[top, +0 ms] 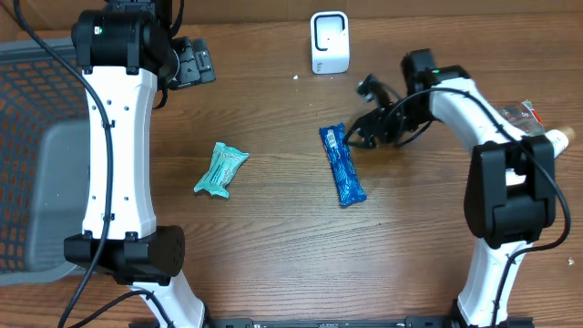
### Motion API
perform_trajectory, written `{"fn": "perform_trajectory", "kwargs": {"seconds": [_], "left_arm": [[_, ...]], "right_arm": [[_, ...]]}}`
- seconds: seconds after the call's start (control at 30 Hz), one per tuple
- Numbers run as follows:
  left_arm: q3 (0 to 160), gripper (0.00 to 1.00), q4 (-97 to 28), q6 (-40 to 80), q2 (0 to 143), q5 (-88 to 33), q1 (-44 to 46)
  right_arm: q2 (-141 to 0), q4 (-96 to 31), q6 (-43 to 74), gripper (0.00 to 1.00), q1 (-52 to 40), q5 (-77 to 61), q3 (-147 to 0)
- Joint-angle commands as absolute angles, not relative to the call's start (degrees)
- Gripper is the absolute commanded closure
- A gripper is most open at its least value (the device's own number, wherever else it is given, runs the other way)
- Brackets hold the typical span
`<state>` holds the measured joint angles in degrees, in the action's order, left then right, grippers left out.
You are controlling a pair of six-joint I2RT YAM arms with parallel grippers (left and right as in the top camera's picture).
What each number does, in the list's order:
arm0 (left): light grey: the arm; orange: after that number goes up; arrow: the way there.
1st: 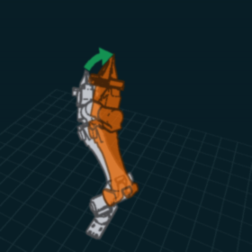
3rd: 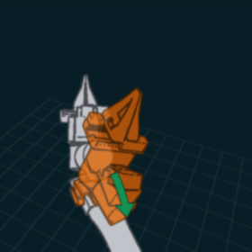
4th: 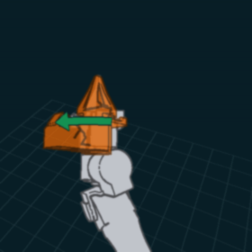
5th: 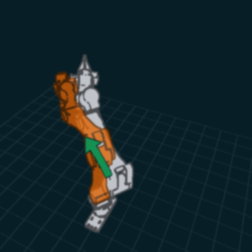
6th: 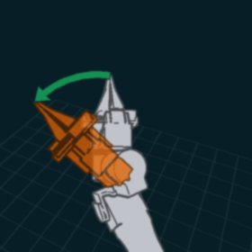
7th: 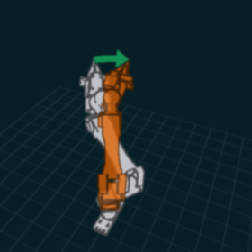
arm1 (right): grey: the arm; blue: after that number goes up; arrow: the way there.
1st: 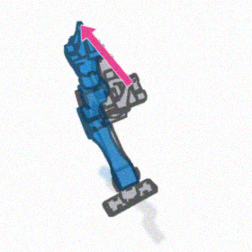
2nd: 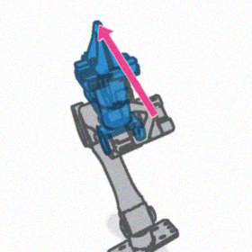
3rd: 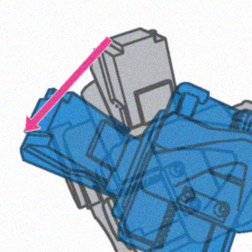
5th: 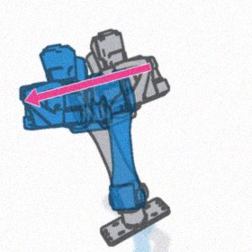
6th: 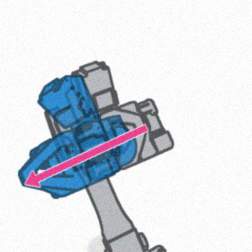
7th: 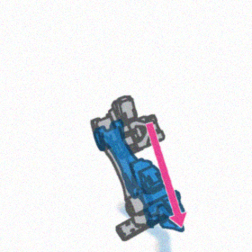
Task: Scan the item barcode
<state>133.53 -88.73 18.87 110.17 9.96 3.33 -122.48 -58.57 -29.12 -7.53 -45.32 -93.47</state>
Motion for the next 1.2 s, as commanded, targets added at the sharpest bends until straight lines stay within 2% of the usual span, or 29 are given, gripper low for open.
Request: {"fn": "perform_trajectory", "kwargs": {"seconds": [0.0,0.17,0.23,0.3,0.43,0.57,0.63,1.17], "left_arm": [[133.5,0.0,-88.6,18.0,110.2,10.7,3.4],[133.5,0.0,-88.7,18.0,110.2,10.7,3.4],[133.5,0.0,-88.6,18.0,110.2,10.7,3.4],[133.5,0.0,-88.6,18.0,110.2,10.7,3.4],[133.5,0.0,-88.6,18.0,110.2,10.7,3.4],[133.5,0.0,-88.7,18.0,110.2,10.7,3.4],[133.5,0.01,-88.7,18.0,110.2,10.7,3.4],[133.5,0.0,-88.6,18.0,110.2,10.7,3.4]], "right_arm": [[-122.4,-60.4,-24.7,0.34,-6.1,-44.9,-99.8],[-122.4,-62.7,-17.8,0.39,-8.6,-36.8,-102.5],[-122.5,-63.2,-15.9,0.53,-10.4,-33.7,-101.9],[-122.5,-63.1,-13.8,0.6,-12.1,-31.2,-100.9],[-122.5,-61.7,-8.5,0.58,-14.7,-24.4,-98.0],[-122.5,-60.7,-8.5,0.45,-15.9,-24.0,-94.8],[-122.5,-60.1,-8.5,0.43,-16.0,-24.0,-93.6],[-124.4,-49.1,-9.3,0.45,-16.0,-24.5,-87.0]]}}
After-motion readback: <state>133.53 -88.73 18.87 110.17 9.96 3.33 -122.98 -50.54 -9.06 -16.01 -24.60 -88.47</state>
